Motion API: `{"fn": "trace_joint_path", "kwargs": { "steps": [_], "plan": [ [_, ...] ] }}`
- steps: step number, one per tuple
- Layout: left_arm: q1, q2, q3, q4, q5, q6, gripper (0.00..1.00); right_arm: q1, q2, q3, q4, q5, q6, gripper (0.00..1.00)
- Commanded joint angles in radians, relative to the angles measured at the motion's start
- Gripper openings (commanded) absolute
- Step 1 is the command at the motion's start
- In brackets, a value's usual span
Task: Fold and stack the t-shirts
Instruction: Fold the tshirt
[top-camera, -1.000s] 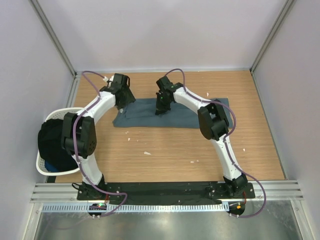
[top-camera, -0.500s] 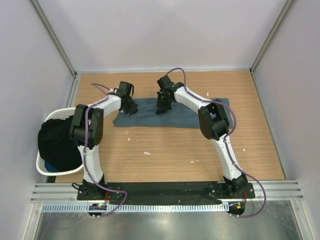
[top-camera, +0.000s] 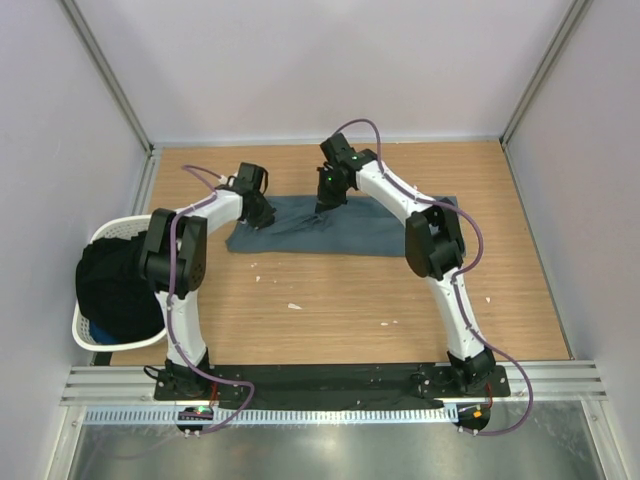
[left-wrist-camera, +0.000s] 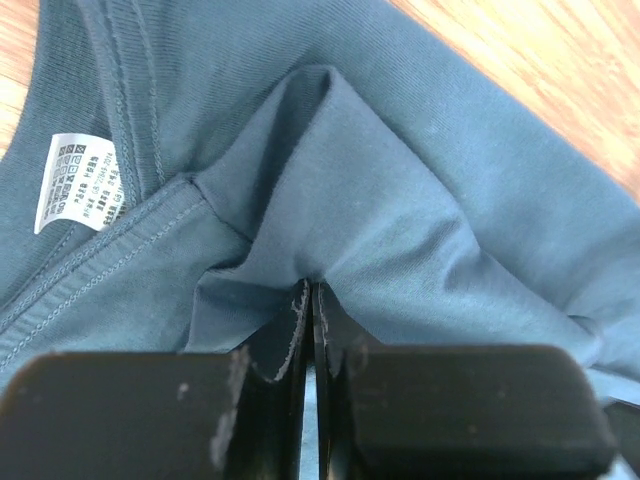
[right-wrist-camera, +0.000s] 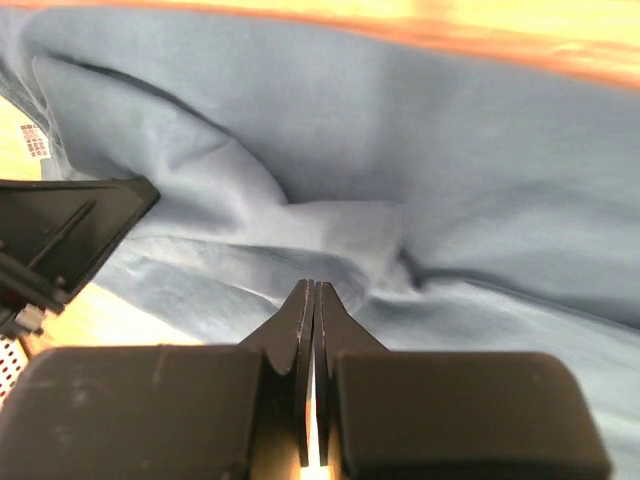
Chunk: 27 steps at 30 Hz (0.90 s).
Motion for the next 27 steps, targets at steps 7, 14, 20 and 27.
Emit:
{"fn": "trace_joint_path", "kwargs": {
  "steps": [7, 14, 20, 27],
  "plan": [
    [0.011, 0.082, 0.136, -0.179, -0.127, 0.130, 0.05, -0.184, -0.185, -0.068, -0.080, 0.228, -0.294, 0.35],
    [0.011, -0.006, 0.180, -0.203, -0.118, 0.110, 0.26, -0.264, -0.362, -0.339, 0.038, 0.268, -0.506, 0.83],
    [-0.024, -0.128, 0.229, -0.215, -0.127, -0.056, 1.00, -0.273, -0.398, -0.448, 0.084, 0.210, -0.725, 0.92],
    [-0.107, -0.191, 0.200, -0.283, -0.267, -0.339, 1.00, -0.275, -0.471, -0.627, 0.288, 0.089, -0.988, 1.00]
  ]
}}
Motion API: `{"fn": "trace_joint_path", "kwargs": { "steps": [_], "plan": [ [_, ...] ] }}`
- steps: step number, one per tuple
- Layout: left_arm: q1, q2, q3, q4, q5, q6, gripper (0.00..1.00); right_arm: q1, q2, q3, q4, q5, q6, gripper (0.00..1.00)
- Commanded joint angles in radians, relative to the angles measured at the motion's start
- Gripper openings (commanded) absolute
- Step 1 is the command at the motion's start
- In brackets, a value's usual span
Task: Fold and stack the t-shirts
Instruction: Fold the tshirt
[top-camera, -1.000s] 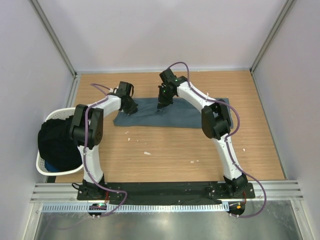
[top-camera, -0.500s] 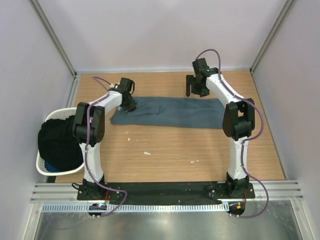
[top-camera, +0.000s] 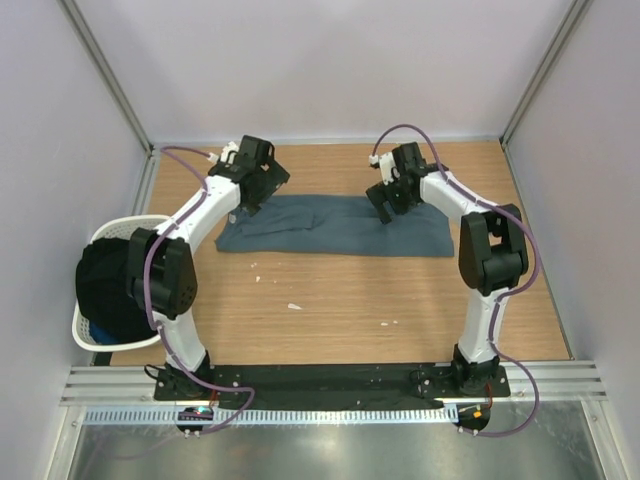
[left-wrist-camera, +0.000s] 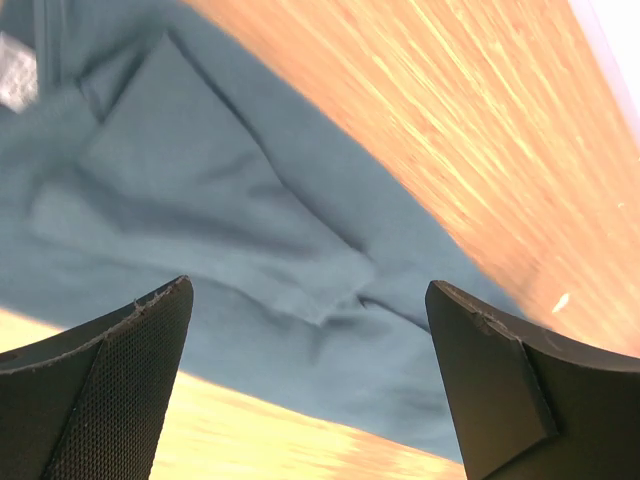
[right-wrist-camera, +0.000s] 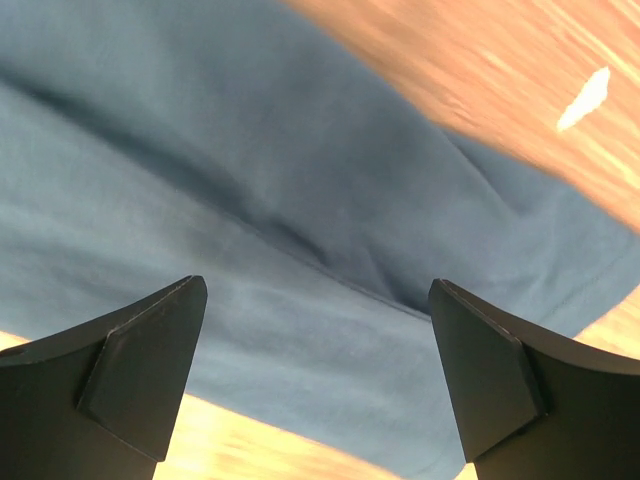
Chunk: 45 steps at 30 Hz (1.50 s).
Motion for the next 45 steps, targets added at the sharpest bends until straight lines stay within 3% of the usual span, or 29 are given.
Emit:
{"fn": "trace_joint_path", "kwargs": {
  "steps": [1, 4, 6, 11, 16, 23, 29, 32, 37, 45],
  "plan": [
    [-0.044, -0.015, 0.032, -0.119, -0.132, -0.199, 1.00, 0.000, -0.139, -0.102, 0.217, -0.094, -0.219, 1.00],
    [-0.057, 0.026, 0.071, -0.238, -0.187, -0.336, 1.00, -0.009, -0.155, -0.146, 0.249, -0.143, -0.365, 1.00],
    [-0.066, 0.058, 0.123, -0.295, -0.231, -0.426, 1.00, -0.019, -0.132, -0.117, 0.179, -0.189, -0.478, 1.00],
    [-0.078, 0.215, 0.287, -0.435, -0.240, -0.494, 1.00, -0.038, -0.035, -0.048, 0.050, -0.227, -0.629, 1.00],
    [-0.077, 0.313, 0.355, -0.532, -0.192, -0.552, 1.00, -0.049, 0.037, -0.004, -0.059, -0.251, -0.704, 1.00],
    [-0.075, 0.399, 0.350, -0.500, -0.247, -0.528, 1.00, -0.044, 0.043, -0.096, -0.024, -0.289, -0.672, 1.00],
    [-0.075, 0.549, 0.492, -0.435, -0.243, -0.290, 1.00, 0.002, -0.061, -0.271, -0.007, -0.258, -0.479, 1.00],
    [-0.075, 0.620, 0.557, -0.417, -0.220, -0.154, 1.00, 0.107, -0.173, -0.406, 0.023, -0.188, -0.436, 1.00],
    [-0.074, 0.706, 0.644, -0.357, -0.146, 0.050, 1.00, 0.236, -0.247, -0.485, 0.022, -0.244, -0.157, 1.00],
    [-0.118, 0.833, 0.812, -0.185, 0.049, 0.357, 1.00, 0.491, -0.299, -0.664, 0.195, -0.194, 0.529, 1.00]
  ]
}}
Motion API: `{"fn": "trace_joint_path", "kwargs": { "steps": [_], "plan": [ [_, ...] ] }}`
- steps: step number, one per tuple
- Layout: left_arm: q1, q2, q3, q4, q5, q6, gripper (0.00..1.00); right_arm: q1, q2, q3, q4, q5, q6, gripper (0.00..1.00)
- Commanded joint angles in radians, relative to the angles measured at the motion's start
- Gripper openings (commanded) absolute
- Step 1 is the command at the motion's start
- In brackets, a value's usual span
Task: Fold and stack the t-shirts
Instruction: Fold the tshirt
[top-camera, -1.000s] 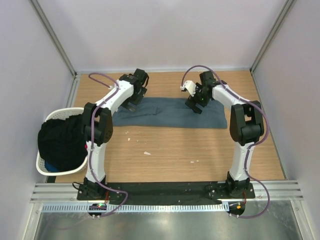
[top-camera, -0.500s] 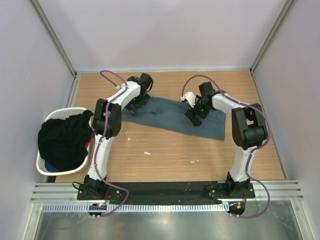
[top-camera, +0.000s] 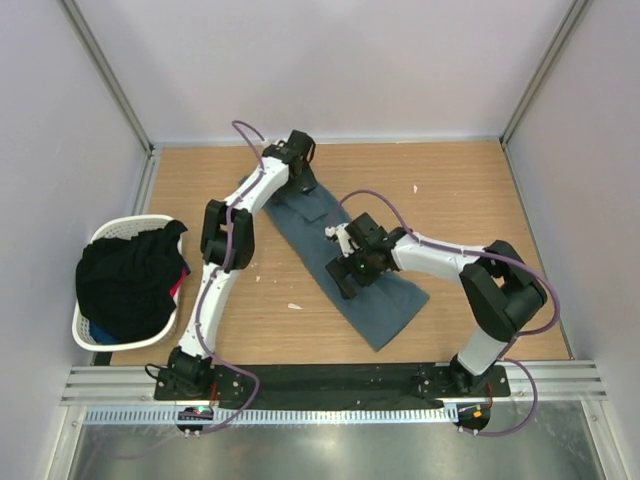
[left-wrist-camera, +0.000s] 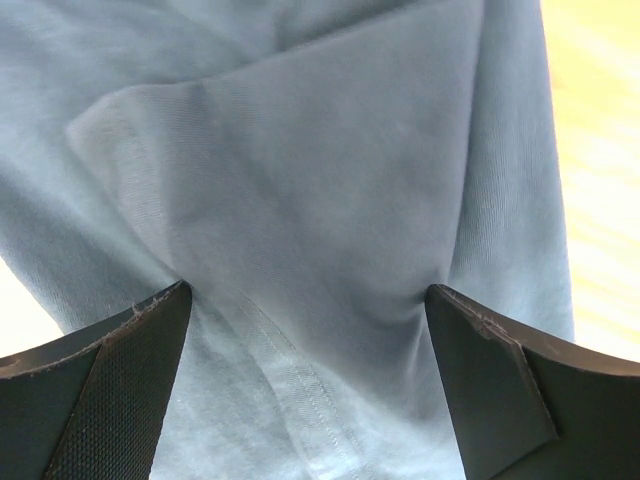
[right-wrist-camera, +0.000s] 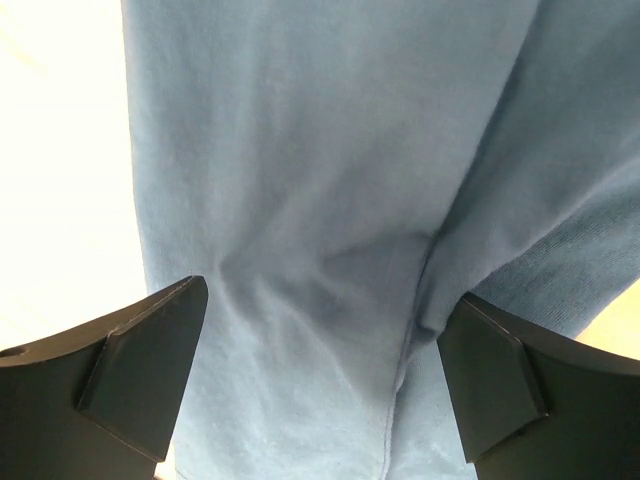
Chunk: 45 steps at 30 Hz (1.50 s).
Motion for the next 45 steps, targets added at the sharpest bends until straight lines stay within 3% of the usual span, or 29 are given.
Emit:
{"fn": "trace_joint_path", "kwargs": {
  "steps": [1, 7, 12, 21, 29, 45],
  "plan": [
    [-0.043, 0.129, 0.046, 0.194, 0.171, 0.159, 1.00, 0.138, -0.003, -0.114, 0.067, 0.007, 0.451, 1.00],
    [-0.124, 0.150, 0.070, 0.306, 0.211, 0.268, 1.00, 0.388, 0.050, -0.127, 0.187, 0.072, 0.813, 1.00],
    [-0.130, 0.199, 0.119, 0.323, 0.263, 0.195, 1.00, 0.471, 0.170, 0.000, 0.082, 0.130, 0.907, 1.00],
    [-0.086, 0.207, 0.095, 0.296, 0.258, 0.110, 1.00, 0.410, 0.135, -0.090, 0.016, 0.179, 0.949, 1.00],
    [-0.076, 0.178, 0.100, 0.282, 0.216, 0.144, 1.00, 0.285, 0.058, -0.171, -0.074, 0.253, 0.851, 1.00],
    [-0.076, 0.155, 0.120, 0.316, 0.255, 0.182, 1.00, 0.237, -0.017, -0.082, -0.255, 0.355, 0.703, 1.00]
  ]
}}
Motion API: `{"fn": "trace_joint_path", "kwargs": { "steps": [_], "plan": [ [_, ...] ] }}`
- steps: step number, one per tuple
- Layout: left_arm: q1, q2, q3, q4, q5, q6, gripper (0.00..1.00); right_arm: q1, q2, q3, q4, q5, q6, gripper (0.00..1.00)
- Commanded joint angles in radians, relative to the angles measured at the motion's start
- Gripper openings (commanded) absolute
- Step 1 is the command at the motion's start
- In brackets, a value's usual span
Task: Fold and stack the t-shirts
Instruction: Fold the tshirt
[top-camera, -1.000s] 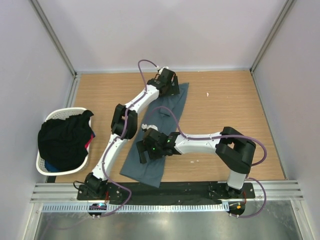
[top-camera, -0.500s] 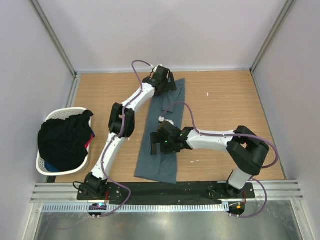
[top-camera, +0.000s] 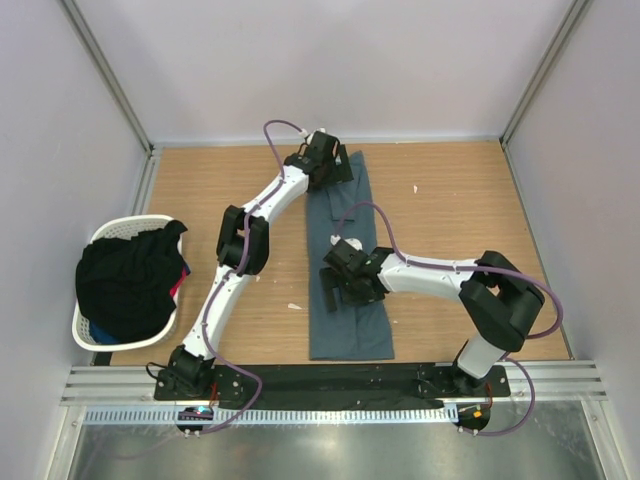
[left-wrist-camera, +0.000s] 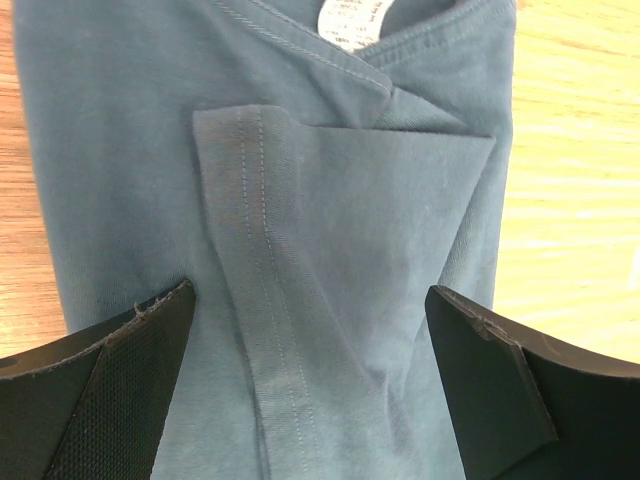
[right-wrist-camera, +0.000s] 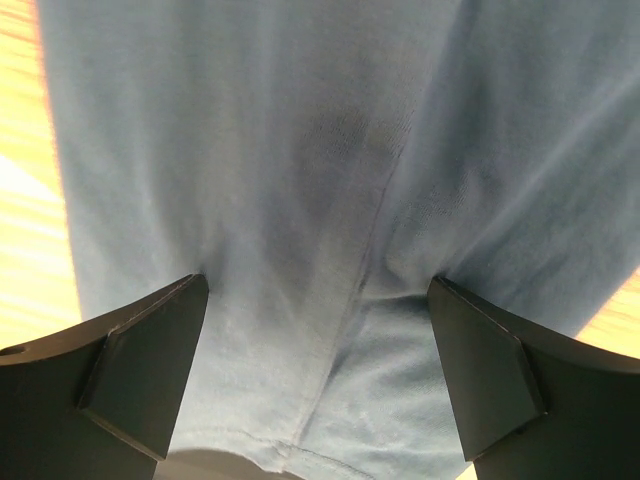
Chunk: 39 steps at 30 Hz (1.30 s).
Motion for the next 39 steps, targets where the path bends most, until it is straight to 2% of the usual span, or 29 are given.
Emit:
{"fn": "trace_joint_path", "kwargs": {
  "steps": [1, 5, 7, 12, 15, 18, 20, 21, 24, 25, 26, 27, 28, 29, 31, 32, 34, 35, 36, 39],
  "plan": [
    [0.016, 0.031, -0.019, -0.050, 0.023, 0.042, 1.00, -0.022, 0.029, -0.017, -0.246, 0.074, -0.075, 1.00],
    [0.016, -0.010, -0.009, -0.008, 0.077, 0.060, 1.00, -0.020, -0.011, 0.081, -0.280, 0.032, -0.094, 1.00],
    [0.017, -0.035, -0.001, 0.024, 0.112, 0.063, 1.00, -0.022, -0.022, 0.182, -0.321, 0.023, -0.092, 1.00],
    [0.017, -0.151, 0.045, 0.082, 0.115, 0.071, 1.00, -0.022, -0.081, 0.477, -0.493, 0.151, -0.097, 1.00],
    [0.017, -0.246, 0.039, 0.117, 0.121, 0.066, 1.00, -0.039, -0.162, 0.586, -0.548, 0.228, -0.072, 1.00],
    [0.017, -0.358, 0.028, 0.107, 0.115, 0.066, 1.00, -0.085, -0.253, 0.577, -0.541, 0.256, -0.032, 1.00],
    [0.017, -0.423, -0.025, 0.060, 0.094, 0.060, 1.00, -0.114, -0.363, 0.499, -0.518, 0.259, -0.020, 1.00],
    [0.017, -0.505, -0.062, 0.038, 0.092, 0.057, 1.00, -0.141, -0.399, 0.467, -0.505, 0.264, -0.005, 1.00],
    [0.009, -0.643, -0.284, -0.056, 0.121, 0.016, 1.00, -0.164, -0.535, 0.298, -0.475, 0.264, 0.006, 1.00],
    [-0.007, -0.752, -0.359, -0.066, 0.132, 0.010, 1.00, -0.178, -0.571, 0.245, -0.462, 0.265, 0.018, 1.00],
    [-0.023, -0.806, -0.544, -0.083, 0.128, -0.019, 1.00, -0.194, -0.627, 0.135, -0.449, 0.249, 0.023, 1.00],
    [-0.040, -0.860, -0.632, -0.082, 0.117, -0.035, 1.00, -0.210, -0.658, 0.081, -0.408, 0.221, 0.029, 1.00],
    [-0.062, -0.969, -0.733, -0.080, 0.097, -0.052, 1.00, -0.255, -0.680, 0.030, -0.386, 0.189, 0.037, 1.00],
    [-0.108, -1.016, -0.891, -0.077, 0.088, -0.079, 1.00, -0.279, -0.719, -0.057, -0.366, 0.108, 0.038, 1.00],
    [-0.159, -1.111, -1.051, -0.067, 0.045, -0.194, 0.98, -0.330, -0.750, -0.128, -0.292, 0.014, 0.041, 1.00],
    [-0.211, -1.197, -1.191, -0.051, 0.043, -0.240, 0.97, -0.377, -0.772, -0.188, -0.239, -0.082, 0.034, 0.96],
    [-0.271, -1.271, -1.307, -0.019, 0.029, -0.372, 0.95, -0.428, -0.775, -0.224, -0.220, -0.168, 0.023, 0.85],
    [-0.343, -1.335, -1.366, 0.002, 0.016, -0.409, 0.95, -0.469, -0.769, -0.246, -0.212, -0.227, -0.013, 0.84],
    [-0.372, -1.360, -1.448, 0.007, -0.001, -0.455, 0.94, -0.490, -0.745, -0.257, -0.211, -0.253, -0.030, 0.83],
    [-0.487, -1.418, -1.562, 0.021, -0.044, -0.605, 0.90, -0.536, -0.692, -0.294, -0.212, -0.366, -0.066, 0.79]
  ]
}}
